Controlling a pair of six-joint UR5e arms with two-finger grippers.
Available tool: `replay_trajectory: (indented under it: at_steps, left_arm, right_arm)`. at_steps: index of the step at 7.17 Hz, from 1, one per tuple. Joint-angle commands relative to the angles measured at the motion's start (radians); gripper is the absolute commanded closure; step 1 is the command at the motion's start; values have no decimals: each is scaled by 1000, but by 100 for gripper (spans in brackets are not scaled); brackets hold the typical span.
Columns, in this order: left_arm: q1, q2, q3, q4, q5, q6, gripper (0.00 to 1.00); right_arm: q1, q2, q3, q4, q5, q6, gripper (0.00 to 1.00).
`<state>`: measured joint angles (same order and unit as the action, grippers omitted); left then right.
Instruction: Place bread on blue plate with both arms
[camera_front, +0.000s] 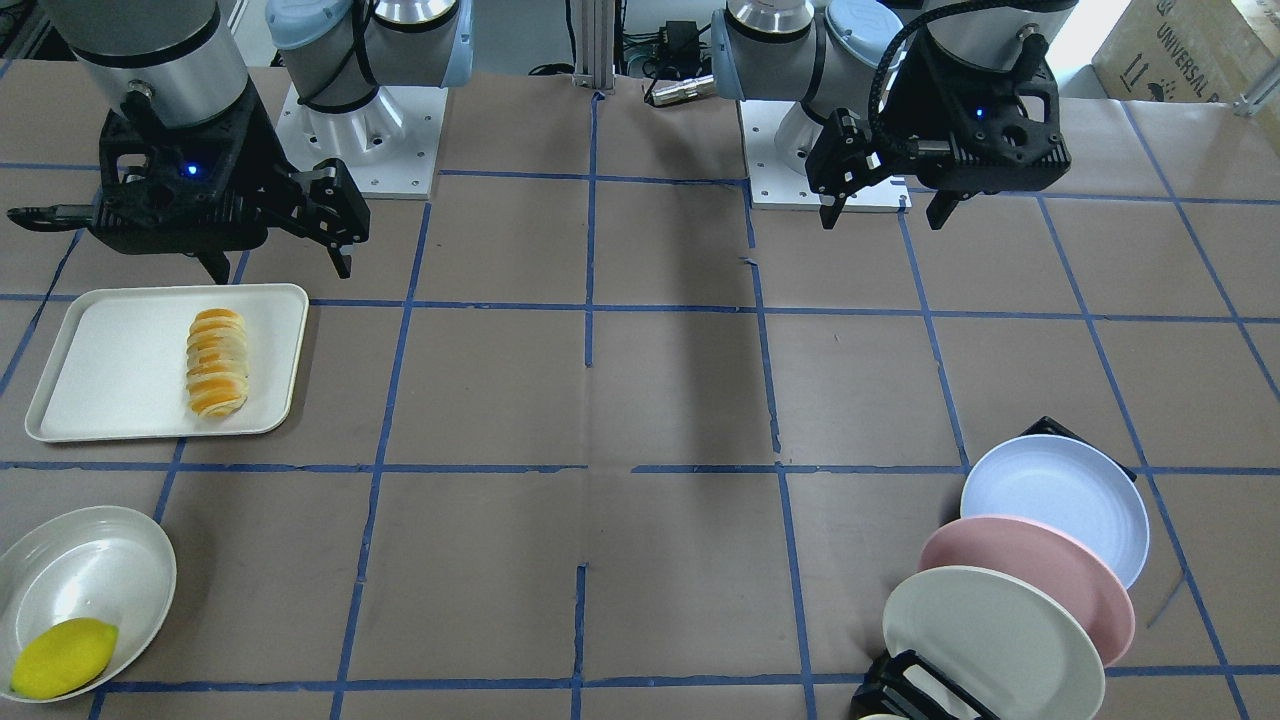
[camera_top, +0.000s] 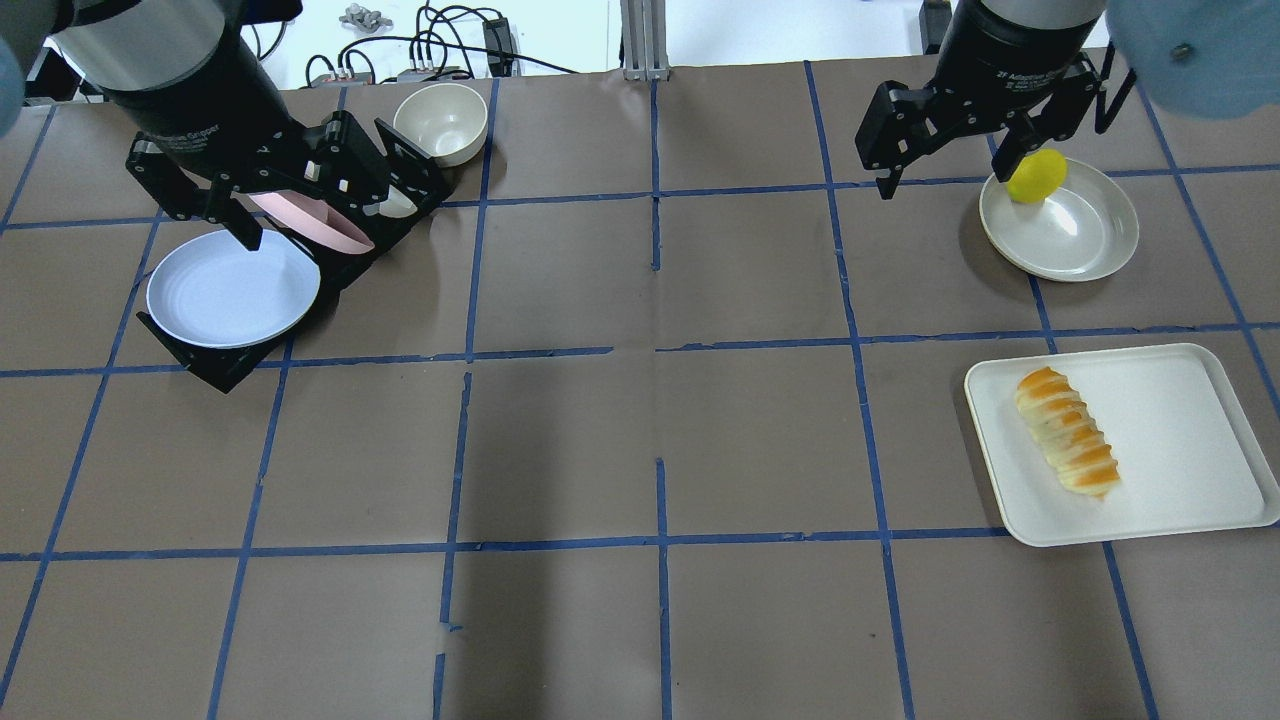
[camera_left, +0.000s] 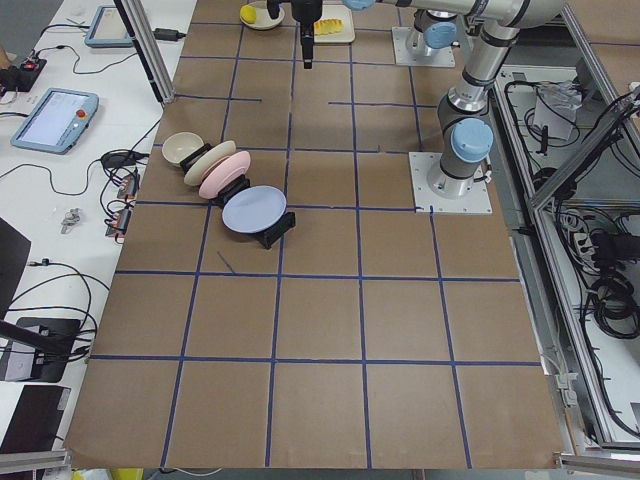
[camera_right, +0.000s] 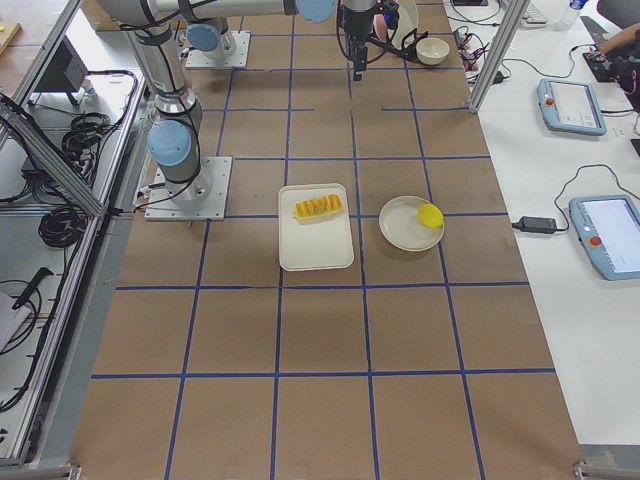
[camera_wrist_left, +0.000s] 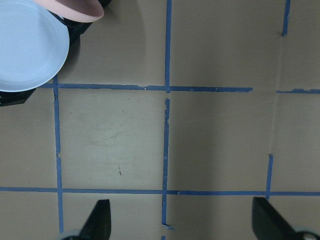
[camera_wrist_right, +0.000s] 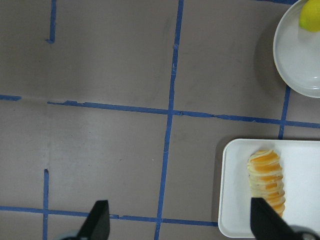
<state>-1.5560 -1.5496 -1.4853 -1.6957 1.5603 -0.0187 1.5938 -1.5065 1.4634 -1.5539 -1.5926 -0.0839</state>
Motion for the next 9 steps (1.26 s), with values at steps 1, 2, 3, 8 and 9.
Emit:
replay_trajectory:
  at_steps: [1, 2, 3, 8, 9]
  left_arm:
    - [110, -9, -7, -15, 9, 152, 0]
    - [236, -35, -1, -15, -5, 187, 0]
    - [317, -79, 9, -9, -2, 210, 0]
    - [573, -499, 253, 11, -5, 609, 0]
    - [573, -595, 320, 34, -5, 658, 0]
  right_arm:
    - [-6, 0, 21, -2, -12, -69, 0]
    - [-32, -4, 59, -41, -20, -265, 1]
    - [-102, -4, 130, -123, -53, -395, 1]
    - [-501, 94, 486, -399, 48, -749, 0]
    - [-502, 107, 515, -435, 37, -749, 1]
